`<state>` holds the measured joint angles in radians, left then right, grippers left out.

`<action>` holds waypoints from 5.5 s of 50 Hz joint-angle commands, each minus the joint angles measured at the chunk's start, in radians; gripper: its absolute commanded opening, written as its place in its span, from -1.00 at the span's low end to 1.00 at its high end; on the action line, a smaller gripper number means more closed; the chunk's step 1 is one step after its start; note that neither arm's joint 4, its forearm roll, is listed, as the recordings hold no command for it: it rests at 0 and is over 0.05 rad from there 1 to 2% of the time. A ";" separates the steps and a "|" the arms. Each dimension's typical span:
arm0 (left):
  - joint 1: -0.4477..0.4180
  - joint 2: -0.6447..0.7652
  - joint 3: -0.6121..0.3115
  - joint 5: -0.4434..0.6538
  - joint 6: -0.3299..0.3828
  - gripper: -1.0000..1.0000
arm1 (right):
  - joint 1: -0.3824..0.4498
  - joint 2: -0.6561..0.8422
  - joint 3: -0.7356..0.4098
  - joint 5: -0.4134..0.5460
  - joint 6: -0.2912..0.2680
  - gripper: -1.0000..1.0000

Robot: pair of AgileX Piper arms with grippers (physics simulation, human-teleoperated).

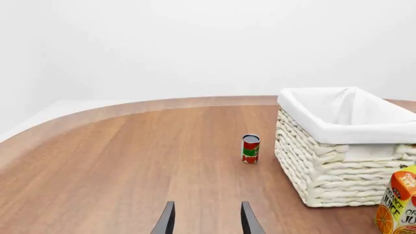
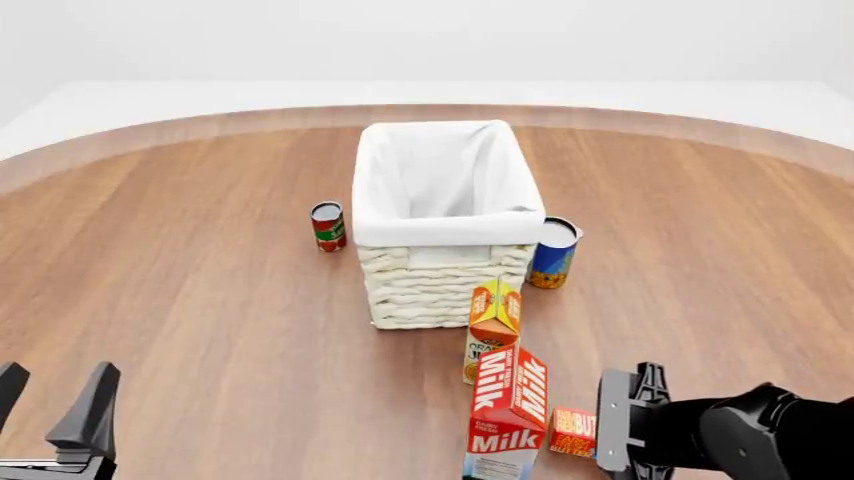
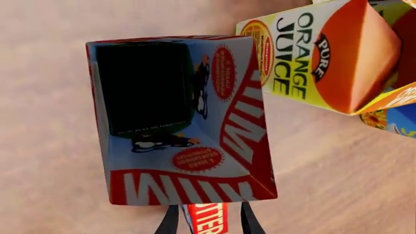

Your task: Pick up the butter and put it in the basket.

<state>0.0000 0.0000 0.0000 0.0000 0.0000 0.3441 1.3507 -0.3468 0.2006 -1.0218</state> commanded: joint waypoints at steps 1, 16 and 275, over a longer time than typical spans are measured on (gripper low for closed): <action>0.000 0.000 0.000 0.000 0.000 1.00 | 0.016 0.060 0.011 -0.077 0.031 1.00; 0.000 0.000 0.000 0.000 0.000 1.00 | 0.051 0.131 0.021 -0.153 0.067 1.00; 0.000 0.000 0.000 0.000 0.000 1.00 | 0.182 0.561 -1.305 -0.040 1.173 -1.00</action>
<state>0.0000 0.0000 0.0000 0.0000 0.0000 0.5138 1.8879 -1.6038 0.1759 0.1298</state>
